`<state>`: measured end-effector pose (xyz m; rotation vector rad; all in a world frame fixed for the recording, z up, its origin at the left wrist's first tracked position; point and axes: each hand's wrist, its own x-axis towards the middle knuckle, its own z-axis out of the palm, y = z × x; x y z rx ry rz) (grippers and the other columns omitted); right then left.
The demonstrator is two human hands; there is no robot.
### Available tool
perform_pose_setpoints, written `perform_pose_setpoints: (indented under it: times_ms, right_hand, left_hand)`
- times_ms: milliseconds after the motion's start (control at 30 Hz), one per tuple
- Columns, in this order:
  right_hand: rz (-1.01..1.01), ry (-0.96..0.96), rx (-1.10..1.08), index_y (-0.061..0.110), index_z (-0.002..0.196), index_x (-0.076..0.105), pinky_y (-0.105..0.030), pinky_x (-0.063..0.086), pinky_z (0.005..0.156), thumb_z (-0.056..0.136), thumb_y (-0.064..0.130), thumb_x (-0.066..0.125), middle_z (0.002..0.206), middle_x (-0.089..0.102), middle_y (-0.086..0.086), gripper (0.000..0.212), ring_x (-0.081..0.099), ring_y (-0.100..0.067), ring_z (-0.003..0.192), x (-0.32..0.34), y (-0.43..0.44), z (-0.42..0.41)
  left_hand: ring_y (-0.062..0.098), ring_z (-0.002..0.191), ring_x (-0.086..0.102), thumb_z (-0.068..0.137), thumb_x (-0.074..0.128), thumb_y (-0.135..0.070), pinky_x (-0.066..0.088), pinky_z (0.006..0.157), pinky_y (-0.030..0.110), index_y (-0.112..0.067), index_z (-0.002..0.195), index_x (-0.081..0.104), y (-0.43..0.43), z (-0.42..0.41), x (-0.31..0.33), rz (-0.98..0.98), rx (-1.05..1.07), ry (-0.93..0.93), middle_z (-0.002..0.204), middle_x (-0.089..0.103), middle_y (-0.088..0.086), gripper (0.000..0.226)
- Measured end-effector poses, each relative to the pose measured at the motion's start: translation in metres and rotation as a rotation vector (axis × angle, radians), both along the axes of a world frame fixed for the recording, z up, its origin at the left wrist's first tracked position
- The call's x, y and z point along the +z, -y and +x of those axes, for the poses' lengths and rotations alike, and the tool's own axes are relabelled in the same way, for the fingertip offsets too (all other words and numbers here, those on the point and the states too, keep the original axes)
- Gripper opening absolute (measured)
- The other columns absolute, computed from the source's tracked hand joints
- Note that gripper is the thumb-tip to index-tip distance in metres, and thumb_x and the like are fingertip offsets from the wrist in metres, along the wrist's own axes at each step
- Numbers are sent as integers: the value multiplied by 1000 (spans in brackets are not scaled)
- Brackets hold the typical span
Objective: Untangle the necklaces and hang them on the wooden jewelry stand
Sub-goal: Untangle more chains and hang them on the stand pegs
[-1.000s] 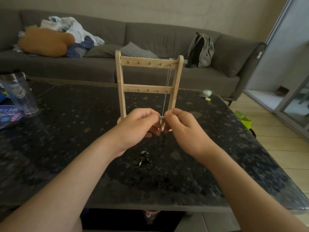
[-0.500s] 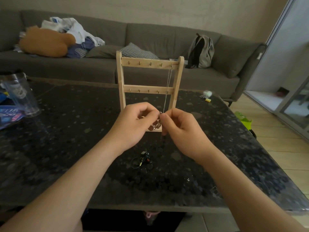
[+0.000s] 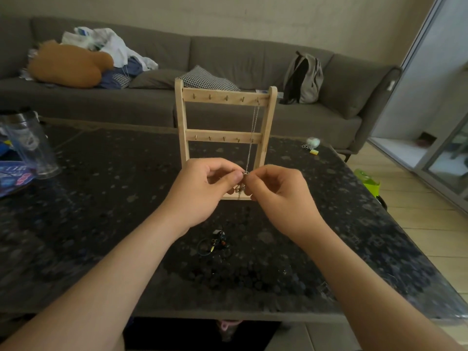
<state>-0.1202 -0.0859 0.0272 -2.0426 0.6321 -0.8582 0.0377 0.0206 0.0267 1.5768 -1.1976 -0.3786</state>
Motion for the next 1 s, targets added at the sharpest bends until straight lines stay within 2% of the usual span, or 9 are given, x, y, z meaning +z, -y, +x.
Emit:
perform_pose_setpoints:
  times_ms: [100,167,300,400,567,667,800,900,1000]
  right_hand:
    - [2,30,-41,23,96,79,-38,65,81,101,27,72,84,79,6,10,76,-10,82,-2,1,1]
    - [9,41,-33,23,104,77,-38,66,83,101,26,73,87,80,6,6,77,-10,85,-3,2,0]
    - [-15,2,37,23,125,75,-34,65,87,103,20,70,94,81,7,22,78,-7,90,-2,2,-1]
    - [-38,-27,15,21,116,80,-30,66,84,102,17,72,93,81,9,17,78,-6,87,0,4,-2]
    - [-118,-131,-8,23,111,75,-22,63,78,106,23,65,90,75,12,11,73,-1,84,2,0,1]
    - [-130,-144,-23,23,110,72,-21,61,76,107,24,63,91,74,11,10,71,-3,83,6,-6,3]
    - [-130,-124,-53,23,108,76,-17,59,74,104,22,66,89,75,12,10,71,-1,83,12,-12,1]
    - [-46,-76,-44,23,107,78,-20,61,79,102,20,69,90,77,10,11,73,-3,86,17,-19,-1]
    - [62,-17,-39,22,108,79,-27,63,87,101,17,71,94,80,6,12,76,-6,91,21,-27,-4]
  left_hand:
    - [10,96,74,103,71,-23,63,98,46,-30,111,81,2,-1,-1,33,0,13,98,79,-15,15]
    - [11,97,74,103,71,-25,62,99,48,-30,111,81,2,0,-1,55,-8,8,98,78,-14,13]
    - [12,104,74,102,72,-28,59,102,54,-34,106,81,2,4,-2,93,-46,-16,101,79,-14,11]
    - [12,106,74,98,77,-34,57,105,55,-34,101,82,1,5,-2,102,-52,-54,102,80,-13,6]
    - [11,92,77,95,78,-40,59,103,49,-27,100,80,-2,0,2,128,-40,-85,95,81,-10,14]
    - [9,90,78,101,74,-29,60,101,42,-26,106,80,-8,-2,5,170,-68,-100,96,82,-9,9]
    - [8,90,78,104,71,-18,56,89,32,-25,109,78,-17,-4,11,210,-80,-141,97,83,-8,11]
    - [8,91,78,106,68,-22,56,88,33,-26,110,76,-24,-8,14,225,-93,-160,97,83,-8,10]
    - [8,89,78,108,64,-29,50,84,28,-27,112,76,-30,-13,17,228,-101,-160,97,82,-6,13]
